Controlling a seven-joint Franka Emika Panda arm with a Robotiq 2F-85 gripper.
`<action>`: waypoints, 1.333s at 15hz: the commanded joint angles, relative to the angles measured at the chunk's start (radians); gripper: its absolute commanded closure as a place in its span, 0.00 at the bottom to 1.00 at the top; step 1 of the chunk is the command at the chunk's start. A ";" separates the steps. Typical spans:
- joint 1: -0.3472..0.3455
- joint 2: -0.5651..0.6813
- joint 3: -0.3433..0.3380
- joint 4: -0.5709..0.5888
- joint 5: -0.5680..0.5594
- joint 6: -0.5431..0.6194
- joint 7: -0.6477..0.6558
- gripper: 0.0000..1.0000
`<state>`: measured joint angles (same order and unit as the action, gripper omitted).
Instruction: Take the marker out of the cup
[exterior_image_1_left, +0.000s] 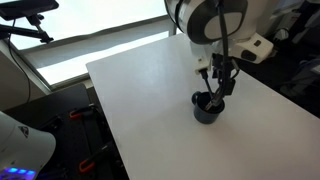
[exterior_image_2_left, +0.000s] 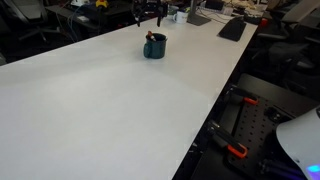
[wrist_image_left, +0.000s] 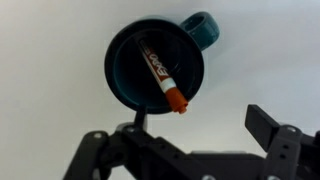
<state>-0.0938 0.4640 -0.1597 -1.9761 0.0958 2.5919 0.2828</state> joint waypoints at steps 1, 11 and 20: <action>-0.026 -0.040 0.021 -0.012 0.010 -0.124 -0.070 0.00; -0.040 0.015 0.006 0.024 -0.002 -0.130 -0.086 0.00; -0.068 0.070 0.017 0.064 0.013 -0.079 -0.108 0.00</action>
<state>-0.1482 0.5136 -0.1521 -1.9382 0.0949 2.5042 0.2009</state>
